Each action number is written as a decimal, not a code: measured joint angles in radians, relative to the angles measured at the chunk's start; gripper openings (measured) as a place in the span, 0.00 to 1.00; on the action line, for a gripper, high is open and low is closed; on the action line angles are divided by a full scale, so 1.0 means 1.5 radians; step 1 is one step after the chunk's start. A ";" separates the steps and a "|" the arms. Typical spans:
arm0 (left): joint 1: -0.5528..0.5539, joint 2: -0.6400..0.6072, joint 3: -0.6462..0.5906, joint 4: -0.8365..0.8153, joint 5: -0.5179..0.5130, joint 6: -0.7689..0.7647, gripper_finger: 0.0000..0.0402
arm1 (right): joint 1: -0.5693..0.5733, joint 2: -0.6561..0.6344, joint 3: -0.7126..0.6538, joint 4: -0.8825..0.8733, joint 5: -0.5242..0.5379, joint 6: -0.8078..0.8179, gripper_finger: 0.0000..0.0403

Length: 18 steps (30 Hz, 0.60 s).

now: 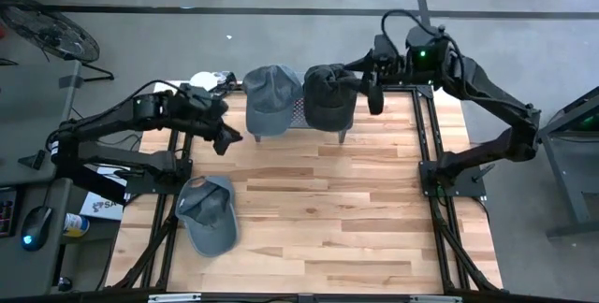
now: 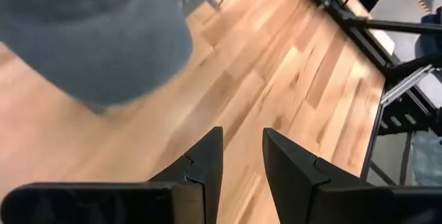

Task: Pick & Place hat
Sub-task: Stack the gray cap on top of the other gray cap on the shelf

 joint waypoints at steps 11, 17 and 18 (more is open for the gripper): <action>-0.251 0.009 -0.065 -0.017 -0.136 -0.327 0.25 | 0.102 0.001 0.000 -0.018 0.086 0.045 0.47; -0.386 0.075 -0.082 -0.008 -0.226 -0.592 0.25 | 0.140 0.001 0.000 -0.031 0.129 0.059 0.47; -0.403 0.092 -0.083 -0.007 -0.236 -0.633 0.25 | 0.145 0.001 0.000 -0.035 0.131 0.059 0.47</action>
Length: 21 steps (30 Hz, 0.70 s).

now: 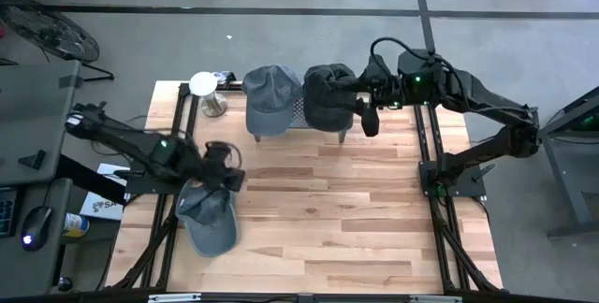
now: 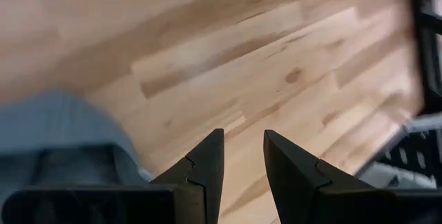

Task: Pick & Place hat
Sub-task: Stack the gray cap on top of the other gray cap on the shelf

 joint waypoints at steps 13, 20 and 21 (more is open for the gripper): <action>-0.101 0.214 -0.001 0.024 0.067 -0.324 0.25 | 0.054 0.000 0.000 -0.030 -0.002 0.011 0.47; -0.108 0.269 -0.001 0.045 0.125 -0.376 0.25 | 0.066 0.000 -0.001 -0.037 -0.001 0.021 0.47; -0.108 0.273 -0.001 0.041 0.130 -0.381 0.25 | 0.068 0.000 -0.001 -0.038 -0.001 0.021 0.47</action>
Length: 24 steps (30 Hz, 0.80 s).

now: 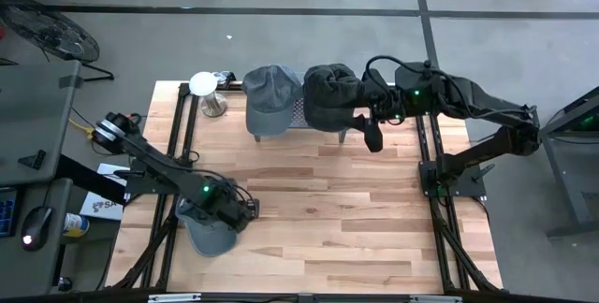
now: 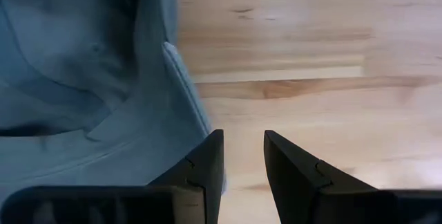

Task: Pick & Place hat
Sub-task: Stack the gray cap on top of the other gray cap on the shelf

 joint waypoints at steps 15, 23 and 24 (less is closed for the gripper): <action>0.000 0.040 0.000 -0.027 0.031 -0.021 0.25 | 0.000 0.000 0.000 -0.005 0.001 0.002 0.47; 0.001 0.040 0.000 -0.028 0.025 -0.021 0.25 | 0.000 0.000 0.000 -0.006 0.001 0.000 0.47; 0.001 0.041 0.000 -0.027 0.026 -0.021 0.25 | 0.000 0.000 0.000 -0.006 0.001 0.000 0.47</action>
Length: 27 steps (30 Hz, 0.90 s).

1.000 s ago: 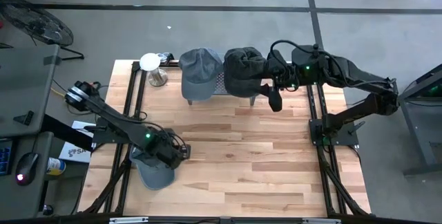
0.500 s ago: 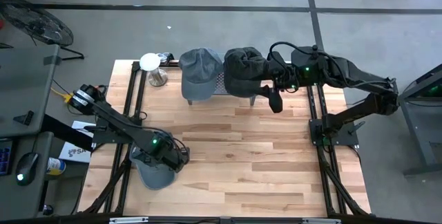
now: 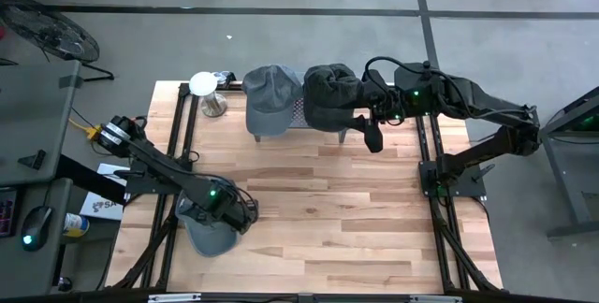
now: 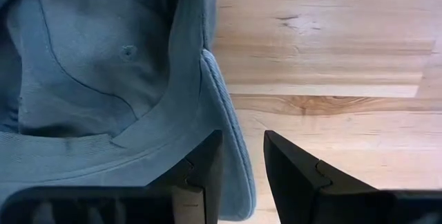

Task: Pick & Place hat
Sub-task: Stack the gray cap on top of the other gray cap on the shelf

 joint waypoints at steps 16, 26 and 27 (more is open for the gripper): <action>0.000 0.037 0.000 0.003 0.018 -0.018 0.25 | 0.000 0.000 0.000 -0.004 0.000 -0.010 0.47; 0.000 0.050 0.000 0.013 0.039 -0.017 0.23 | 0.000 0.000 0.000 -0.006 -0.002 -0.011 0.47; 0.000 0.050 0.000 0.015 0.040 -0.016 0.21 | 0.000 0.000 0.000 -0.006 -0.002 -0.010 0.47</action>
